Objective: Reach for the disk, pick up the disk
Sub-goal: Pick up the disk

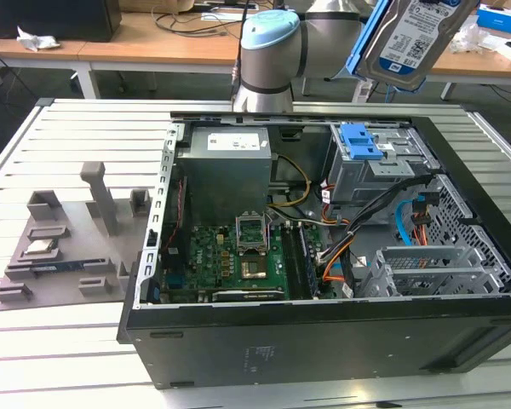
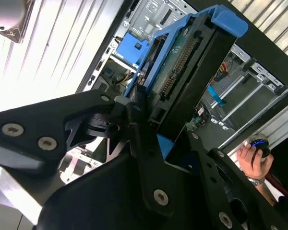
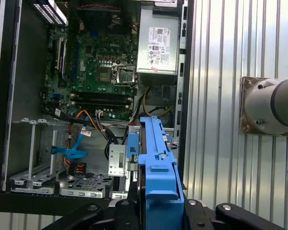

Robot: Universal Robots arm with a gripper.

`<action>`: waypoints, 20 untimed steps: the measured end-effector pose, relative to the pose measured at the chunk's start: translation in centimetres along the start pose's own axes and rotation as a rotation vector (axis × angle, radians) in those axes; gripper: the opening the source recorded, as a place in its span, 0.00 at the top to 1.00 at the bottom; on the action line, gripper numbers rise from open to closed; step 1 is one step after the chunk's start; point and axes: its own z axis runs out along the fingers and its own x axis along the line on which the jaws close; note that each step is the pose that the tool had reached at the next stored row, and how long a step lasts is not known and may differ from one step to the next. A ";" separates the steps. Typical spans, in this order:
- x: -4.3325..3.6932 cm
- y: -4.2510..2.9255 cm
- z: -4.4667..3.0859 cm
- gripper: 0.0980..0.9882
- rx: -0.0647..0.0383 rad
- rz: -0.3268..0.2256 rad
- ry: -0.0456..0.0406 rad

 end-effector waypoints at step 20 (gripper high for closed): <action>4.34 0.25 0.06 0.70 0.000 0.000 0.0000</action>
